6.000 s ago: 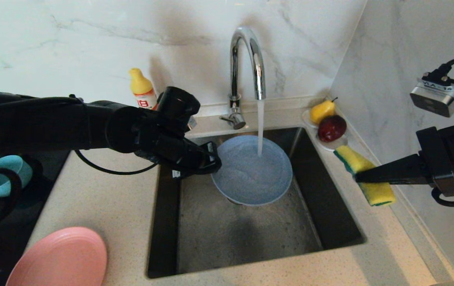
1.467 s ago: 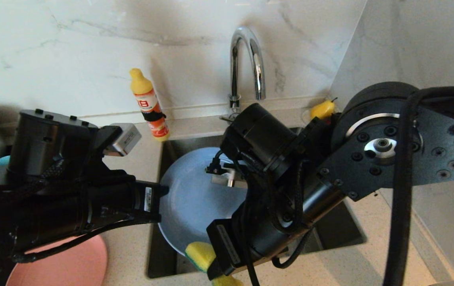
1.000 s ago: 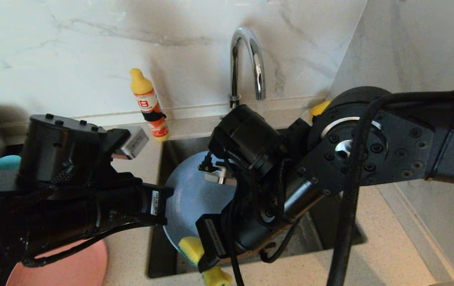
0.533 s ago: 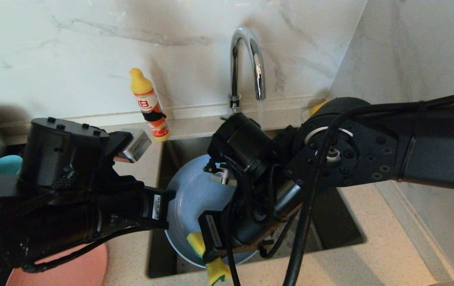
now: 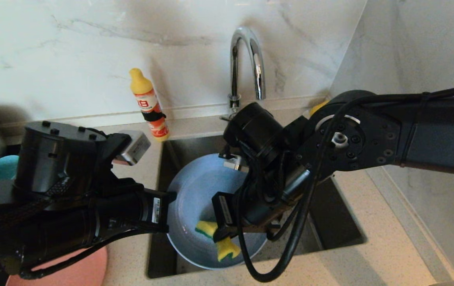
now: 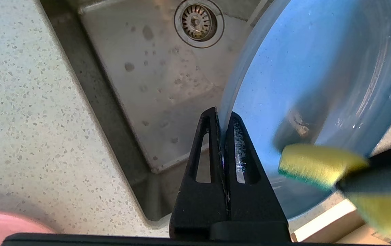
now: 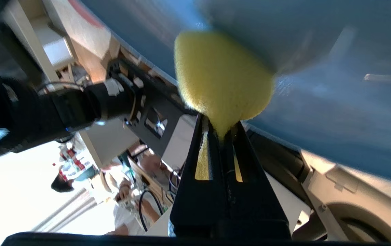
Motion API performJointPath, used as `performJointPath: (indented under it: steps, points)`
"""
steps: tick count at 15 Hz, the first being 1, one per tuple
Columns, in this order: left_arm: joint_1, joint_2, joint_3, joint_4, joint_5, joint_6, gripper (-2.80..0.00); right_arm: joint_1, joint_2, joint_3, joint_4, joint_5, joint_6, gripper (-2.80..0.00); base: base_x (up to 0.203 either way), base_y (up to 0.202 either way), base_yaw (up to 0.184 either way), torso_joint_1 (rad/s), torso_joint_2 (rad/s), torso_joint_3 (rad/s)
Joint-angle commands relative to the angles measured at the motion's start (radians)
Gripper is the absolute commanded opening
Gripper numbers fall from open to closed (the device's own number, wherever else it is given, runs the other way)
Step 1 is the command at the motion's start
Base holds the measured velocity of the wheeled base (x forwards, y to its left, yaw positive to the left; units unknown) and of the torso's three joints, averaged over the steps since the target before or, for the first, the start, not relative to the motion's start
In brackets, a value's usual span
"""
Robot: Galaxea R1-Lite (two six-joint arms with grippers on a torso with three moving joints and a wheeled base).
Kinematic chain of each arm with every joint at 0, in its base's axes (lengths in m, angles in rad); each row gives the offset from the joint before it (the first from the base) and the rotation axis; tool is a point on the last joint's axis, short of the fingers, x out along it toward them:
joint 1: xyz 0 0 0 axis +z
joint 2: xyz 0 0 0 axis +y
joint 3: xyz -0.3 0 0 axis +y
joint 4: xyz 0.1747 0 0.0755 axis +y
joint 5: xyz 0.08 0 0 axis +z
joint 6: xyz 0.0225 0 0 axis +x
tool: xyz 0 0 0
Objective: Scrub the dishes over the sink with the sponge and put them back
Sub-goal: Wipe the plate
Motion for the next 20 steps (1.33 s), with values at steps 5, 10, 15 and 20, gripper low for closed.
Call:
performJointPath:
  steps: [5,10,15,20]
  points:
    - [-0.010,-0.012,0.005,-0.001,-0.001,-0.007,-2.80,-0.025,-0.021,0.000,-0.017,-0.050,0.004,-2.80,0.000,0.000,0.000,0.000,0.00,0.000]
    - [-0.015,-0.016,0.032,-0.001,-0.004,-0.012,-2.80,-0.047,-0.044,0.000,-0.020,-0.068,0.003,-2.80,0.000,0.000,0.000,0.000,0.00,0.000]
    - [-0.020,-0.022,0.046,-0.001,-0.004,-0.014,-2.80,-0.050,-0.068,-0.003,-0.043,-0.085,0.000,-2.80,0.000,0.000,0.000,0.000,0.00,0.000]
    - [-0.038,-0.024,0.055,-0.002,-0.003,-0.015,-2.80,-0.022,-0.030,0.000,-0.098,-0.110,-0.001,-2.80,0.000,0.000,0.000,0.000,0.00,0.000]
